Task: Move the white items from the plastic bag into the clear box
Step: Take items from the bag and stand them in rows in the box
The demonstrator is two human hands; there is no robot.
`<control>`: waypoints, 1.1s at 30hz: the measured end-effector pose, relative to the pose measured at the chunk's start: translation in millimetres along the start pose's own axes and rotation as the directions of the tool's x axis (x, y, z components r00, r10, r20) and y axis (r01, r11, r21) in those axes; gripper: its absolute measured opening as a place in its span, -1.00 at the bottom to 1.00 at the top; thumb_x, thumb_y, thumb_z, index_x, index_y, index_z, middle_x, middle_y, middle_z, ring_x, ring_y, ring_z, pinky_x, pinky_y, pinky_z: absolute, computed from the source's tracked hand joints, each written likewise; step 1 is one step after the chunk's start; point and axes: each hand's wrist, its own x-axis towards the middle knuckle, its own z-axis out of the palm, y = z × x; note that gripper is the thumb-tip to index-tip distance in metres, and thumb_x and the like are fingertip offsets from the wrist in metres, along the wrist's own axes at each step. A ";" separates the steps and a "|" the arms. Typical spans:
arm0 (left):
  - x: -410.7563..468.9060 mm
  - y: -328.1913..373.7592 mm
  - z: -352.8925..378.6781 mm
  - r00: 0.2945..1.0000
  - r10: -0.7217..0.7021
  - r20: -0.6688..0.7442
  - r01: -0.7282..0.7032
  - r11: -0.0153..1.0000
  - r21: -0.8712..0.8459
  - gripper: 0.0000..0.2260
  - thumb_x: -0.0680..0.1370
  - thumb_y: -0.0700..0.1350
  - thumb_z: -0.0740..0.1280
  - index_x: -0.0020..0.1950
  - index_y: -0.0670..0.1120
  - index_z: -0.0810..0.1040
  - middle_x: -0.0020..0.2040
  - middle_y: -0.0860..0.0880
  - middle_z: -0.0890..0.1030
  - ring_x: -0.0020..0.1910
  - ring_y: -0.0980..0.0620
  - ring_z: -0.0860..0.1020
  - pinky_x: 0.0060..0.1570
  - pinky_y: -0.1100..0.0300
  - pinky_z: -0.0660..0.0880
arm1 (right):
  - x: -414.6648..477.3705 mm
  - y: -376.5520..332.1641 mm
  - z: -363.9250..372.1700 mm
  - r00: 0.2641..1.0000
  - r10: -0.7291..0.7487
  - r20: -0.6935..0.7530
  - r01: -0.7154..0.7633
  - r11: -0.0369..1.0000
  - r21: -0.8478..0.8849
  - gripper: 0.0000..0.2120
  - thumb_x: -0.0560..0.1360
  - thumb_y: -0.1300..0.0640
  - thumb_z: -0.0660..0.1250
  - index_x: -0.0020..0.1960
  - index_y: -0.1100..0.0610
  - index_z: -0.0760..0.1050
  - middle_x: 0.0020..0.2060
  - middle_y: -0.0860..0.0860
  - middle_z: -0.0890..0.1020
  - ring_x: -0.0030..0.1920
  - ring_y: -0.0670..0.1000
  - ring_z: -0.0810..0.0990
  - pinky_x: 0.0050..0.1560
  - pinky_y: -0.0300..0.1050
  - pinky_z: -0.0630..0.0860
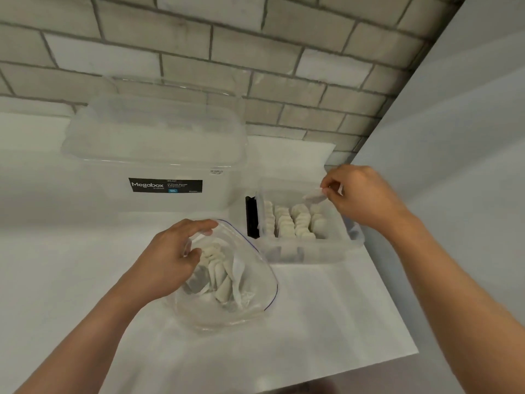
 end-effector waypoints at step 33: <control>-10.0 -0.3 -13.1 0.996 0.053 -0.073 -0.046 0.994 0.095 -0.48 0.49 -0.39 0.33 0.30 0.13 0.56 0.12 0.19 0.58 -0.22 0.10 0.46 -0.14 0.51 0.34 | -51.1 -121.9 15.7 0.991 -0.117 -0.063 0.131 0.767 0.629 -0.93 0.49 0.11 0.49 -0.04 -0.01 0.72 -0.19 -0.12 0.64 -0.22 -0.10 0.61 -0.14 -0.32 0.48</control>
